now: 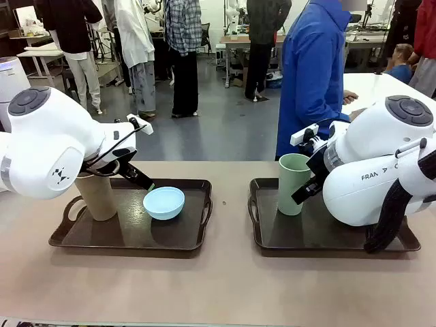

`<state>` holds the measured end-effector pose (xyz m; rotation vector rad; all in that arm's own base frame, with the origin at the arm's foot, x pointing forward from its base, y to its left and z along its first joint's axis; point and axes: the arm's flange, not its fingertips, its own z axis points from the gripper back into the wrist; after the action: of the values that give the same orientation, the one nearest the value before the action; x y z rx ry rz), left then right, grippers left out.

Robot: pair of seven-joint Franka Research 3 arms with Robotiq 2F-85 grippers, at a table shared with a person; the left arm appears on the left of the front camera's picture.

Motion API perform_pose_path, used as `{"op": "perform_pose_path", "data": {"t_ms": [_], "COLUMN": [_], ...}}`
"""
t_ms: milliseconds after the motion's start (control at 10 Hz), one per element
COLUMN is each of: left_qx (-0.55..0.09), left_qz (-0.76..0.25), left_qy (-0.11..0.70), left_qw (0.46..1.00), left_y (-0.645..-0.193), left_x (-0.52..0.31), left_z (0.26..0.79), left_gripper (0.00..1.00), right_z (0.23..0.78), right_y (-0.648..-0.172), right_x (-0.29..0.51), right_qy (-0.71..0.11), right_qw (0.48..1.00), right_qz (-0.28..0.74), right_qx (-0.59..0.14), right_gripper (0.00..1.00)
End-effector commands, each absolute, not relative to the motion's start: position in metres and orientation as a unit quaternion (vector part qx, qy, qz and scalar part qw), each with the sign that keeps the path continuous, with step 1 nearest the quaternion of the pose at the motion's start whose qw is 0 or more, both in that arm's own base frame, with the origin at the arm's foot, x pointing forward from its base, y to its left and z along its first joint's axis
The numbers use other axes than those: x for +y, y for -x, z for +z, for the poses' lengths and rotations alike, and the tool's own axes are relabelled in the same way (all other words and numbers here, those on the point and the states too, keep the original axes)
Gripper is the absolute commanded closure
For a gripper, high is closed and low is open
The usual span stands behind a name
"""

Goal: Set up a tray with a mat and arrange the tableware.
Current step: Pick up the Picnic Bowl and Reusable plastic cup from the Handle tray in front of the human's position and hold them in the air.

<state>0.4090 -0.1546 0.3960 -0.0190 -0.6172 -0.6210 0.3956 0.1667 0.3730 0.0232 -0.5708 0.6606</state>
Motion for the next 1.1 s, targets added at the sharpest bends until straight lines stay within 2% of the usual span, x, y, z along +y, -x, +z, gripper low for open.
{"op": "perform_pose_path", "data": {"t_ms": [0, 1000], "left_qx": [-0.299, -0.299], "left_qz": [-0.301, -0.301], "left_qy": [0.009, 0.009], "left_qw": [0.906, 0.906], "left_y": [-0.4089, -0.4089], "left_x": [-0.1548, -0.1548], "left_z": [0.3961, 0.3961], "left_gripper": [0.0, 0.0], "right_z": [0.373, 0.373], "right_y": [-0.3956, -0.3956], "right_x": [0.1667, 0.1667], "right_qy": [-0.011, -0.011], "right_qw": [0.906, 0.906], "right_qz": [0.32, 0.32], "right_qx": [-0.276, -0.276], "right_gripper": [0.0, 0.0]}}
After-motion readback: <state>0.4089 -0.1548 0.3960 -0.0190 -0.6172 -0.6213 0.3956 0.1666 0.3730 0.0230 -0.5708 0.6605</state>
